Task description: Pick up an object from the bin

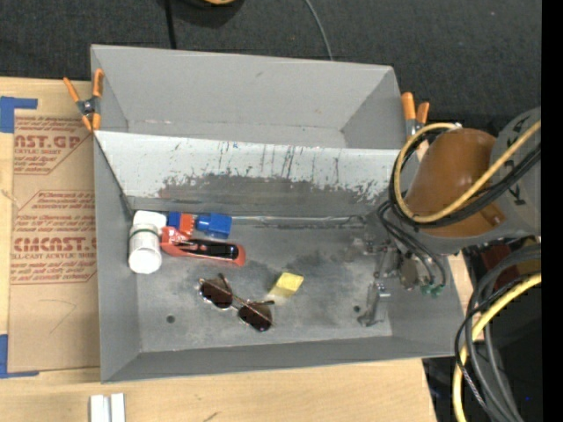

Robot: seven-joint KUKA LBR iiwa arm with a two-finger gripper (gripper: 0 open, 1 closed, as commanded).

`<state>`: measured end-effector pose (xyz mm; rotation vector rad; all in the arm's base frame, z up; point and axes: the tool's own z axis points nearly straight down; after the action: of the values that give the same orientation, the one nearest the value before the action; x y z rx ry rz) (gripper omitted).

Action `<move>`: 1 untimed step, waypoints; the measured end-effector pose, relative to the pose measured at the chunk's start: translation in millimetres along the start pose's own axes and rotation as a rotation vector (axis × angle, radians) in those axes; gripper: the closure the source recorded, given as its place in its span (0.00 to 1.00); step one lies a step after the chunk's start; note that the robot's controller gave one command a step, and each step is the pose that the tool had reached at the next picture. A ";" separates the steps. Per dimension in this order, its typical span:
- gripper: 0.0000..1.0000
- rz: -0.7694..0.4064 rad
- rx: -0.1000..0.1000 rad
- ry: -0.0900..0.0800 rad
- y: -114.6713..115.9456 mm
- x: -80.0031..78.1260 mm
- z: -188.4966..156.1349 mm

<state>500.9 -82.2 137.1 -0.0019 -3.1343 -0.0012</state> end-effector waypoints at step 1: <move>0.00 -0.001 0.001 -0.007 0.2 -1.8 -4.4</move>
Offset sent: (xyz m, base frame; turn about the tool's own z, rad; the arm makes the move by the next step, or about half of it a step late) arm -0.0079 0.0224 -0.0645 -0.0661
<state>502.8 -82.0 141.4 -0.0002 -3.1416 0.0003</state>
